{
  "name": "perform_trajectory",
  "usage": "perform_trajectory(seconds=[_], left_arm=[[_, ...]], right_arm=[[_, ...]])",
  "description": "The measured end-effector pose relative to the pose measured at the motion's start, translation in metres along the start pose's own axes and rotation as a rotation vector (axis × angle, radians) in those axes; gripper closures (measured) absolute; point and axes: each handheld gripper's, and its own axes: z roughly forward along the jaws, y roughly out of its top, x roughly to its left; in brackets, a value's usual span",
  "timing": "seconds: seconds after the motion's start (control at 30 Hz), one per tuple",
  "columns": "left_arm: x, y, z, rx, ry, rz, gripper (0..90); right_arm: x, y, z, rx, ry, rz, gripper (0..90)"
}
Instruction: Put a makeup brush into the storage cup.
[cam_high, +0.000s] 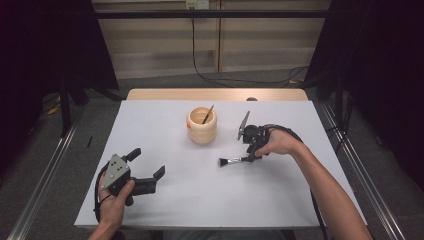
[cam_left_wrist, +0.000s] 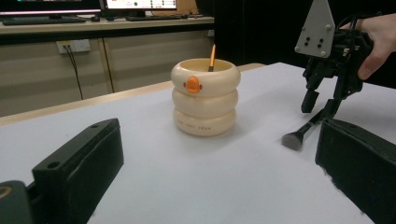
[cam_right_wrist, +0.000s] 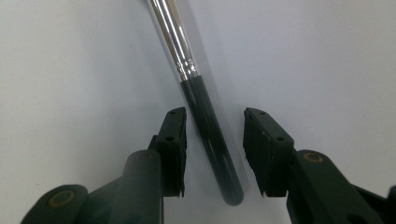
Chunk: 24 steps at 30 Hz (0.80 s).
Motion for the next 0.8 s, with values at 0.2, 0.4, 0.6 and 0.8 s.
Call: perform_trajectory(seconds=[0.2, 0.4, 0.6, 0.8], left_arm=[[0.0009, -0.0001, -0.0002, -0.003, -0.003, -0.004, 1.0], [0.0006, -0.0001, 0.0000, -0.004, -0.005, 0.003, 1.0], [0.0009, -0.0004, 0.0005, -0.002, -0.001, 0.000, 1.0], [0.0010, -0.0004, 0.0006, -0.001, -0.001, 0.000, 1.0]], right_arm=[[0.0025, 0.0017, 0.0067, 0.018, -0.004, -0.021, 63.7], [0.0030, 0.0023, 0.0069, 0.022, -0.013, -0.041, 68.5], [0.0047, 0.0030, 0.0070, 0.025, -0.013, -0.057, 79.3], [0.0044, 0.0039, 0.0066, 0.039, -0.001, -0.042, 80.2]])
